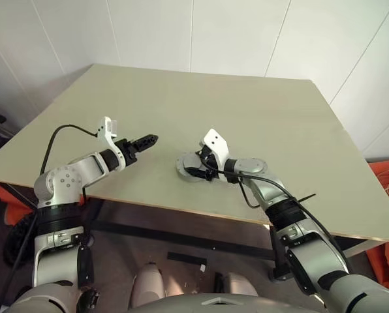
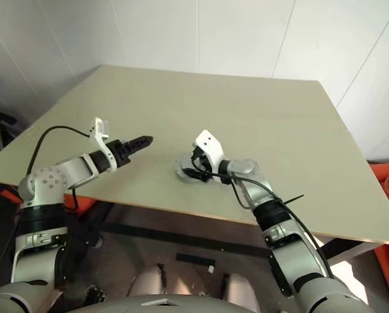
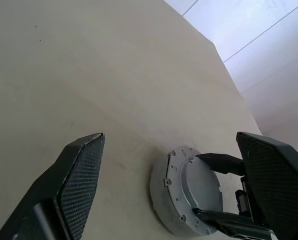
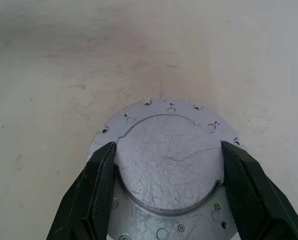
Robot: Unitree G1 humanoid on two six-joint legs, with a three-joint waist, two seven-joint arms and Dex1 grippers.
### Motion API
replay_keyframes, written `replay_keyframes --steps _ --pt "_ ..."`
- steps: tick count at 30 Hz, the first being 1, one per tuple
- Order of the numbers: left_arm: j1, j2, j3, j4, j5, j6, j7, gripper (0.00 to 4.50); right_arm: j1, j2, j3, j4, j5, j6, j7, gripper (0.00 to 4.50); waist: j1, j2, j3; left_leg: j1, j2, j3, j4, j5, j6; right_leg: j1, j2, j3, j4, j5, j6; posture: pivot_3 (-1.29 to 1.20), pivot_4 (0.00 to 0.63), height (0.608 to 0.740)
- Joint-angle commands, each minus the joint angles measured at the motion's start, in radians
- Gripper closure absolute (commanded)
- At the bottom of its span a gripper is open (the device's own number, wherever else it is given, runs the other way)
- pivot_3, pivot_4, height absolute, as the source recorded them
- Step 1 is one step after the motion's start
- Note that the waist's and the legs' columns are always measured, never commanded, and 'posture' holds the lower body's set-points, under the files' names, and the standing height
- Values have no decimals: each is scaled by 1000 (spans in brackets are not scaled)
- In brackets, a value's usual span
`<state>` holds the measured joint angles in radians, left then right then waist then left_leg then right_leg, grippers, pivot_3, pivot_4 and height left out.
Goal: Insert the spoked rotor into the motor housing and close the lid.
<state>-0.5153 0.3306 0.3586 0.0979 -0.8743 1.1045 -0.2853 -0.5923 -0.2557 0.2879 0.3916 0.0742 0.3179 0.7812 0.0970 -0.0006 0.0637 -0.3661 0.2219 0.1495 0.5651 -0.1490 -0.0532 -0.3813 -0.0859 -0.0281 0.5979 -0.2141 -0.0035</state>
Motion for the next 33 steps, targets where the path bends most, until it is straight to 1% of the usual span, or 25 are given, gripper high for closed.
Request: replay_keyframes --steps 1,4,7,10,17,19,21,23,26,29,33 --pt "-4 -33 -2 -56 -23 12 21 0 33 -30 15 31 -39 51 -5 1364 0 -1 0 0 0 0 0 0 0 -1 0 0 2 0 0 0 0 740" --pt "-9 -69 6 -49 -31 15 38 0 39 -33 16 17 -40 60 -2 1364 0 -1 -1 0 0 0 -1 0 0 -4 0 0 8 0 0 0 0 740" --pt "-21 -90 15 -46 -41 19 47 621 45 -37 17 5 -41 66 -3 1364 0 0 -1 0 1 0 -3 0 0 -5 1 0 8 0 0 0 0 740" --pt "-52 -105 8 -14 -37 14 49 1505 46 -39 16 3 -43 69 -5 1364 2 -1 -1 0 0 1 -3 0 0 -5 0 0 7 0 0 0 0 740" --pt "-129 -136 -13 135 1 -12 34 3886 46 -39 15 -4 -42 72 -14 1364 4 0 -1 -1 -1 1 -3 0 0 -4 0 1 5 0 0 0 0 740" --pt "-149 -143 -30 173 16 -21 17 4472 47 -38 14 -6 -43 73 -18 1364 4 -1 -1 -1 -1 1 -3 0 0 -4 0 1 5 0 0 0 0 740" --pt "-178 -154 -75 227 44 -14 -7 4472 48 -37 12 -10 -43 74 -23 1364 4 -1 -1 -1 0 1 -3 0 0 -4 0 0 5 0 0 0 0 740" --pt "-194 -159 -93 254 58 -11 -25 4472 50 -37 10 -14 -43 76 -26 1364 5 -1 -1 -2 0 1 -3 0 0 -4 0 0 5 0 0 0 0 740" --pt "-209 -165 -75 279 54 -12 -40 4472 54 -40 7 -17 -43 75 -29 1364 4 -1 -1 -2 -1 1 -3 0 0 -4 0 1 5 0 0 0 0 740" --pt "-235 -159 -63 326 31 72 -57 4472 59 -40 6 -21 -42 76 -33 1364 5 0 -1 -2 0 1 -4 0 0 -5 0 0 6 0 0 0 0 740" --pt "-247 -160 -45 349 32 130 -44 4472 59 -40 5 -23 -43 76 -36 1364 4 0 -1 -2 -1 1 -4 0 0 -4 0 1 5 0 0 0 0 740"
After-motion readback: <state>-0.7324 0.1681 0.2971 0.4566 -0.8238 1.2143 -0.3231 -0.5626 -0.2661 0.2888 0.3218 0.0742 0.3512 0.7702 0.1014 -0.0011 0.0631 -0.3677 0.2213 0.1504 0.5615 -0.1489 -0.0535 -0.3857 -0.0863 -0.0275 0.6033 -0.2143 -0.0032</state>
